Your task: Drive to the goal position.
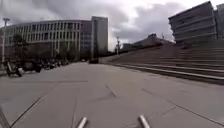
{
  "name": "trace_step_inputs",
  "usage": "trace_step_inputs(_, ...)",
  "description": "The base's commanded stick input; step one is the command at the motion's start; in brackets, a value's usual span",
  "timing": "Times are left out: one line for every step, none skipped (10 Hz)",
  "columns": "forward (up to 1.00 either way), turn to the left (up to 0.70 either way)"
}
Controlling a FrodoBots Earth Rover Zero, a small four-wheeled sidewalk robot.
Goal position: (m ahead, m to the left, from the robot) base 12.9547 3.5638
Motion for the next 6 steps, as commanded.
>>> trace_step_inputs(0.70,0.00)
trace_step_inputs(0.70,0.00)
trace_step_inputs(0.70,0.00)
trace_step_inputs(0.70,0.00)
trace_step_inputs(0.70,0.00)
trace_step_inputs(0.70,0.00)
